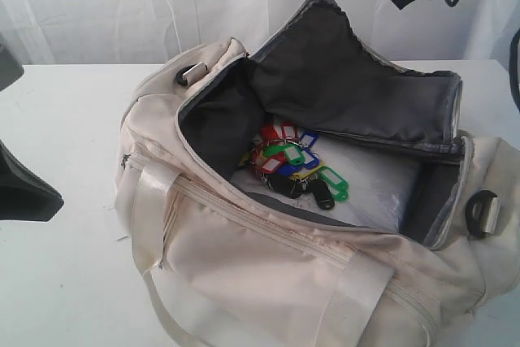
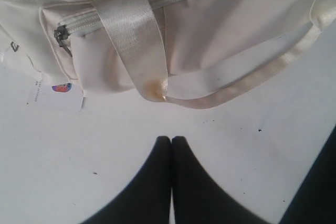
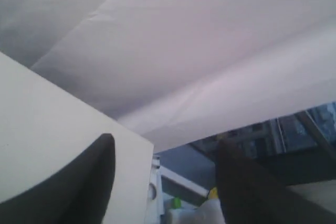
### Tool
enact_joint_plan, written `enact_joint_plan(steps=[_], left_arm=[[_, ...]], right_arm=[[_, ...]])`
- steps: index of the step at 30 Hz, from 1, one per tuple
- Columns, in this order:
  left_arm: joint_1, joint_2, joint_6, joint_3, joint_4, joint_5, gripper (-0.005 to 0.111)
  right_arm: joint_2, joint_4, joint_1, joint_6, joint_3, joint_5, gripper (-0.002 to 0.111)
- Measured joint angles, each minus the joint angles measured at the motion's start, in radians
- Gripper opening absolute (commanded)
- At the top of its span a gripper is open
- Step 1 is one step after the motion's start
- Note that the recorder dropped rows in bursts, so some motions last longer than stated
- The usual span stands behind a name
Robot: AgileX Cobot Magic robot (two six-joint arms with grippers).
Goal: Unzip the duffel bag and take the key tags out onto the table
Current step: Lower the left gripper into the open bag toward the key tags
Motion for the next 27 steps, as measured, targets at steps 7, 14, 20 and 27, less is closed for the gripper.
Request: enact_joint_plan(steps=[7,14,20,27], left_arm=[[0.000,0.000,0.003,0.000,0.000,-0.007,0.000],[0.000,0.000,0.025,0.014,-0.003,-0.082,0.000],[0.000,0.000,0.027,0.041,-0.094,-0.229,0.000],[0.000,0.098,0.068,-0.106,-0.211,-0.141,0.000]], right_arm=[[-0.077,0.315,0.000,-0.060,0.000,0.100,0.000],[-0.231,0.947,0.000,-0.404,0.000,0.164,0.000],[-0.369,1.110,0.002,-0.511,0.054,0.359,0.000],[-0.630,1.156,0.000,-0.524,0.327,0.329,0.000]])
